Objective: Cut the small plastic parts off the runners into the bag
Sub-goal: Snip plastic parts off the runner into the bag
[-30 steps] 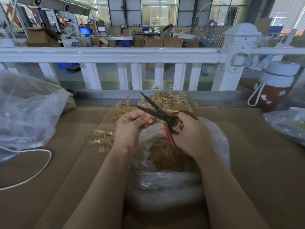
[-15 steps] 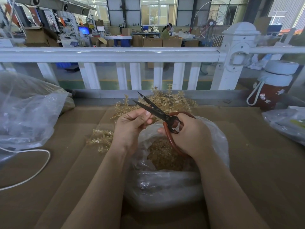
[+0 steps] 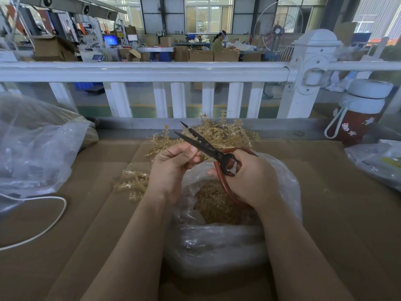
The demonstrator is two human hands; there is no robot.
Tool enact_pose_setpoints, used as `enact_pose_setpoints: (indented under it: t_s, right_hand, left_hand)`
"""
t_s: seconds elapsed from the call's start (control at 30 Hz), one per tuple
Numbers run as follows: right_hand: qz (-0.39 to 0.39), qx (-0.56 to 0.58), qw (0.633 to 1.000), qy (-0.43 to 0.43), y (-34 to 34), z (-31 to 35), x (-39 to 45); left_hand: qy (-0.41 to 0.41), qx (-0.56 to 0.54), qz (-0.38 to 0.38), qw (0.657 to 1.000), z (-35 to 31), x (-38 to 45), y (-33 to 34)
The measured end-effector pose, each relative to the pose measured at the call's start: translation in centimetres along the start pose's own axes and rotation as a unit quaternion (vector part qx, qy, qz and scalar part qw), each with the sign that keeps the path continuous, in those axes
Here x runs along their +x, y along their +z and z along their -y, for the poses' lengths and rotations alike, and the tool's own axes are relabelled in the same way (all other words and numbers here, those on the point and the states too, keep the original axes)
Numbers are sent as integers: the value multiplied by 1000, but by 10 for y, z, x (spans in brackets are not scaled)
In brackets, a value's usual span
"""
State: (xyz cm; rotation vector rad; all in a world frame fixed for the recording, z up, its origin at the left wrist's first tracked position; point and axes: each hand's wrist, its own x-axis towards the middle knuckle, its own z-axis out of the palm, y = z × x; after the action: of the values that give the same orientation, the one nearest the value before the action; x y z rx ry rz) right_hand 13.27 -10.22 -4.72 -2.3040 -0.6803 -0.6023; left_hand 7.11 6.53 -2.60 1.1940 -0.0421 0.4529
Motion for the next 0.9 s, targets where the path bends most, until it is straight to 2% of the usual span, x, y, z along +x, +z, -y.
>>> enact_pose_setpoints:
  t_s: [0.57, 0.9]
  right_hand:
    - [20, -7, 1000, -6, 0, -5, 0]
    - [24, -7, 1000, -15, 0, -5, -2]
  left_hand:
    - [-3, 16, -7, 1000, 3, 1, 0]
    - [-11, 4, -77, 997, 9, 6, -4]
